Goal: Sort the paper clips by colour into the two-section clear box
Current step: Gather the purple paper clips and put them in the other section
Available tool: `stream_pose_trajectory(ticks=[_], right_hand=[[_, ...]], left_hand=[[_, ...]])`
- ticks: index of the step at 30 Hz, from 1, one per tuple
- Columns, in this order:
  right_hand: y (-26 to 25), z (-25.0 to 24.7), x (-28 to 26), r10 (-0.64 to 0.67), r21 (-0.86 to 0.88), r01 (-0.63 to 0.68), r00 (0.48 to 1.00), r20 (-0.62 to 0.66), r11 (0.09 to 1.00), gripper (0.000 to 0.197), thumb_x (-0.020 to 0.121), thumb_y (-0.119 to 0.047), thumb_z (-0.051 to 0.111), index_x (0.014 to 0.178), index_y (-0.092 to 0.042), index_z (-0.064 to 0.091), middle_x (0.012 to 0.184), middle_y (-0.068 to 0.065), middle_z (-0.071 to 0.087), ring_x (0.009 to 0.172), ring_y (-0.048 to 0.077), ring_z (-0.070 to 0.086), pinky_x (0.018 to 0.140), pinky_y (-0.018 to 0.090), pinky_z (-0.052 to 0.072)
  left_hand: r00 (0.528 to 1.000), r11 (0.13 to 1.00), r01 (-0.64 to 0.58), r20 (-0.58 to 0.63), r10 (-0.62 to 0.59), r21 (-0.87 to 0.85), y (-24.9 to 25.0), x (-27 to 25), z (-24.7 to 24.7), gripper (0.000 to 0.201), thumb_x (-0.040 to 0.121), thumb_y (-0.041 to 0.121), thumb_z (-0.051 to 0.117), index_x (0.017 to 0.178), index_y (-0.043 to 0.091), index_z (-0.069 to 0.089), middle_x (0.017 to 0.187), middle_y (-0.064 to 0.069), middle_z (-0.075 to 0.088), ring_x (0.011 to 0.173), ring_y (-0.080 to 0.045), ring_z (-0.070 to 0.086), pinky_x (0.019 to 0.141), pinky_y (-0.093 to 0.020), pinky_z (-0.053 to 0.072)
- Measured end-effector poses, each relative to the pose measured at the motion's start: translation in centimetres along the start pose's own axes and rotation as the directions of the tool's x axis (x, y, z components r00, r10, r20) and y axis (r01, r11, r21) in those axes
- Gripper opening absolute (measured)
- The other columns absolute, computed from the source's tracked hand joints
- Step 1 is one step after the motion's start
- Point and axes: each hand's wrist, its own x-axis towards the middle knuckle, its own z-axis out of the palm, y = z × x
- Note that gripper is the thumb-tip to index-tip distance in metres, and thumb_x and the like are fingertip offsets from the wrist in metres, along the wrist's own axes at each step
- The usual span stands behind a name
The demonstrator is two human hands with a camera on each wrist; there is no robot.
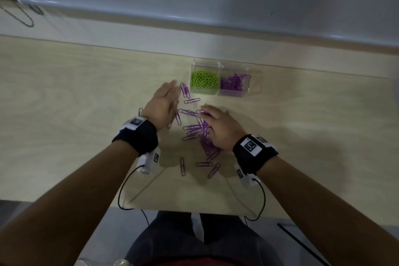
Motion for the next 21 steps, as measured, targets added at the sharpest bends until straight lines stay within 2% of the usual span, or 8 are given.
stream_pose_trajectory(ticks=[3,5,9,12,14,15,17,21], right_hand=[[0.6,-0.2,-2.1,-0.07,0.044,0.068,0.997,0.043,0.997,0.053,0.077,-0.004,0.058,0.13,-0.003,0.054,0.145,0.013,0.041,0.134,0.028,0.039,0.106,0.043,0.04],[1.6,-0.8,-4.0,-0.073,0.099,0.078,0.996,-0.048,0.992,0.045,0.078,-0.008,0.059,0.123,-0.004,0.06,0.14,0.012,0.048,0.127,0.026,0.049,0.104,0.041,0.043],[4.4,-2.1,-8.0,0.285,0.203,-0.251,0.945,-0.161,0.947,0.044,0.085,-0.018,0.059,0.129,-0.017,0.053,0.136,0.003,0.044,0.127,0.023,0.044,0.101,0.026,0.036],[5.0,-1.5,-10.3,0.624,0.237,-0.591,0.776,-0.091,0.771,0.079,0.07,-0.047,0.075,0.134,-0.014,0.041,0.126,0.01,0.039,0.118,0.032,0.043,0.098,0.036,0.041],[3.7,-0.4,-10.6,0.704,0.243,-0.684,0.71,0.003,0.688,0.101,0.058,-0.058,0.079,0.134,-0.01,0.035,0.122,0.014,0.035,0.112,0.039,0.044,0.095,0.046,0.045],[2.9,0.2,-10.3,0.715,0.243,-0.698,0.699,0.024,0.674,0.106,0.054,-0.062,0.08,0.134,-0.01,0.033,0.123,0.015,0.034,0.112,0.041,0.043,0.095,0.047,0.045],[1.1,1.1,-8.8,0.712,0.233,-0.697,0.702,0.025,0.678,0.112,0.052,-0.066,0.079,0.135,-0.009,0.029,0.129,0.018,0.03,0.116,0.041,0.039,0.097,0.046,0.041],[-0.9,2.7,-4.1,0.63,0.141,-0.615,0.771,-0.099,0.775,0.103,0.052,-0.07,0.068,0.134,-0.018,0.033,0.126,0.011,0.041,0.106,0.033,0.038,0.089,0.041,0.039]], left_hand=[[0.979,0.977,-0.067,0.204,0.025,0.2,0.5,1.6,0.7,0.051,0.095,0.016,0.035,0.144,0.005,0.026,0.154,-0.013,0.021,0.141,-0.034,0.019,0.113,-0.05,0.024],[0.971,0.966,-0.106,0.232,0.05,0.234,1.4,0.7,1.2,0.05,0.095,0.015,0.035,0.144,0.006,0.028,0.154,-0.01,0.022,0.142,-0.031,0.02,0.114,-0.046,0.021],[0.984,0.977,-0.158,0.104,0.144,0.141,1.2,-3.0,0.2,0.039,0.093,0.026,0.036,0.123,0.014,0.057,0.138,-0.008,0.05,0.133,-0.03,0.039,0.107,-0.045,0.035],[0.967,0.968,0.19,-0.202,-0.156,0.163,1.0,-5.6,-1.1,0.04,0.09,0.044,0.048,0.117,0.016,0.056,0.126,-0.015,0.054,0.117,-0.037,0.046,0.092,-0.046,0.045],[0.848,0.85,0.515,-0.205,-0.488,0.108,1.7,-6.3,-1.1,0.067,0.077,0.065,0.056,0.12,0.014,0.048,0.125,-0.021,0.043,0.113,-0.04,0.039,0.092,-0.048,0.039],[0.814,0.812,0.576,-0.164,-0.558,0.095,2.2,-6.2,-0.9,0.076,0.07,0.074,0.054,0.117,0.015,0.046,0.124,-0.021,0.039,0.112,-0.04,0.037,0.093,-0.048,0.037],[0.844,0.839,0.535,-0.093,-0.528,0.098,3.3,-5.5,0.1,0.082,0.062,0.08,0.053,0.113,0.017,0.045,0.123,-0.019,0.036,0.11,-0.037,0.036,0.094,-0.047,0.036],[0.948,0.951,0.3,0.085,-0.306,0.073,6.6,-4.4,2.4,0.097,0.056,0.073,0.066,0.13,0.016,0.042,0.128,-0.014,0.033,0.113,-0.033,0.034,0.102,-0.041,0.034]])
